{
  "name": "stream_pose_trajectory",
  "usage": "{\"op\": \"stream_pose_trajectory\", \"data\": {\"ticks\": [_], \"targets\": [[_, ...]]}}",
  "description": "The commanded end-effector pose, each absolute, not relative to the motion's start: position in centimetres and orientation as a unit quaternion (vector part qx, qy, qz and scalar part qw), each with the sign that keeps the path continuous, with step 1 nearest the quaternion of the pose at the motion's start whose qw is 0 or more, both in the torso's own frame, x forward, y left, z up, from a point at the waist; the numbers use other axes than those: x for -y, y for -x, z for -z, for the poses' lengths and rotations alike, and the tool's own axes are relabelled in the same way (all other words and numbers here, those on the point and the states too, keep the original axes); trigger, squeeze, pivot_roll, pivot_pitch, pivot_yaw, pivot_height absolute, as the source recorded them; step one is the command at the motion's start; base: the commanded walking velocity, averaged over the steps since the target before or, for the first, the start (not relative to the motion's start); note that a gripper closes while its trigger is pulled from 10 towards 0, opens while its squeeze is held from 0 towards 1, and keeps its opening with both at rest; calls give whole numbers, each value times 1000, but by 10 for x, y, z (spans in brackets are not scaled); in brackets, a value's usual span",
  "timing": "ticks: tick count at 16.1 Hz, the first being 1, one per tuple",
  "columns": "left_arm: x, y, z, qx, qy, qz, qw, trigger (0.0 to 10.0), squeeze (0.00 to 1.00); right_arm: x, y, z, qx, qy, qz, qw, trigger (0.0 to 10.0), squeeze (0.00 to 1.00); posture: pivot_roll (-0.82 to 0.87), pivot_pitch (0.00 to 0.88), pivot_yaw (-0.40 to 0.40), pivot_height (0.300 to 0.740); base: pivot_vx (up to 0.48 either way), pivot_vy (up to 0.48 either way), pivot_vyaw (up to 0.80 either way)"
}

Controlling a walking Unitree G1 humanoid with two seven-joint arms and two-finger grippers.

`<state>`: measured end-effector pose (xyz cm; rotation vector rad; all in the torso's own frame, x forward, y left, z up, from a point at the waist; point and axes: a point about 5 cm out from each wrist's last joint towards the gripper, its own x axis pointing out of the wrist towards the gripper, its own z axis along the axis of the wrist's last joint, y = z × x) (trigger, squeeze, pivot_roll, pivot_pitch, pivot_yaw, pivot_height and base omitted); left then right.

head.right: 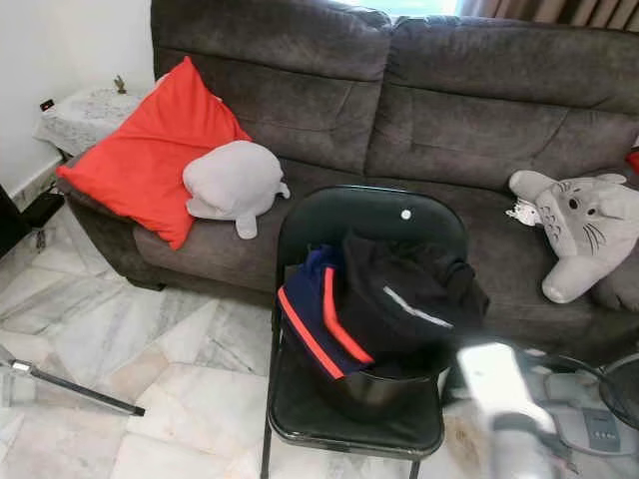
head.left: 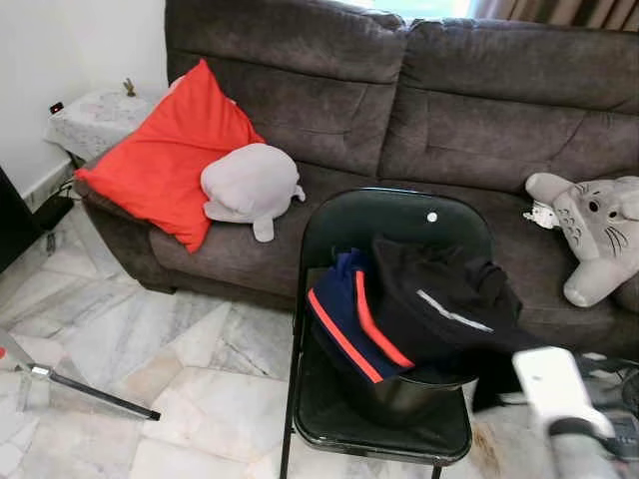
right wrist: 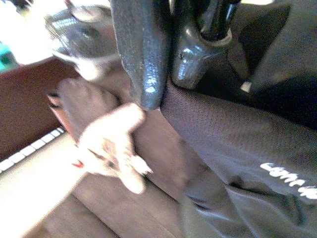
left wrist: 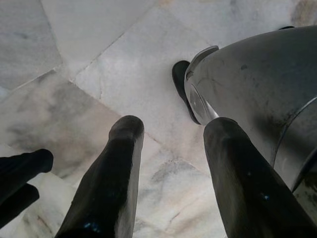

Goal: Hang hanger

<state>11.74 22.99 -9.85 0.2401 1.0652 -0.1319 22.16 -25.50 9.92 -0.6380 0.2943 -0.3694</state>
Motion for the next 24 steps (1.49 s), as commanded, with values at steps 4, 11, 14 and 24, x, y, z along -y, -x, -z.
{"op": "stream_pose_trajectory", "data": {"ticks": [4,11,14,24], "targets": [[-232,-110,101,-522,-121,71,841,10000,0,295,-206,-105,-179,247,319,897,0,0,-47,85,-34,740,0,0,0],[-231,-110,101,-524,-123,73,840,10000,0,275,-223,-80,-228,203,262,916,10000,0,-38,85,-36,740,0,0,0],[-231,-109,101,-525,-122,73,839,10000,0,273,-220,-74,-237,197,260,915,10000,1000,-37,88,-37,740,0,0,0],[-230,-109,101,-526,-120,75,838,10000,0,245,-199,-47,-267,207,211,917,10000,1000,-39,92,-41,740,0,0,0]]}}
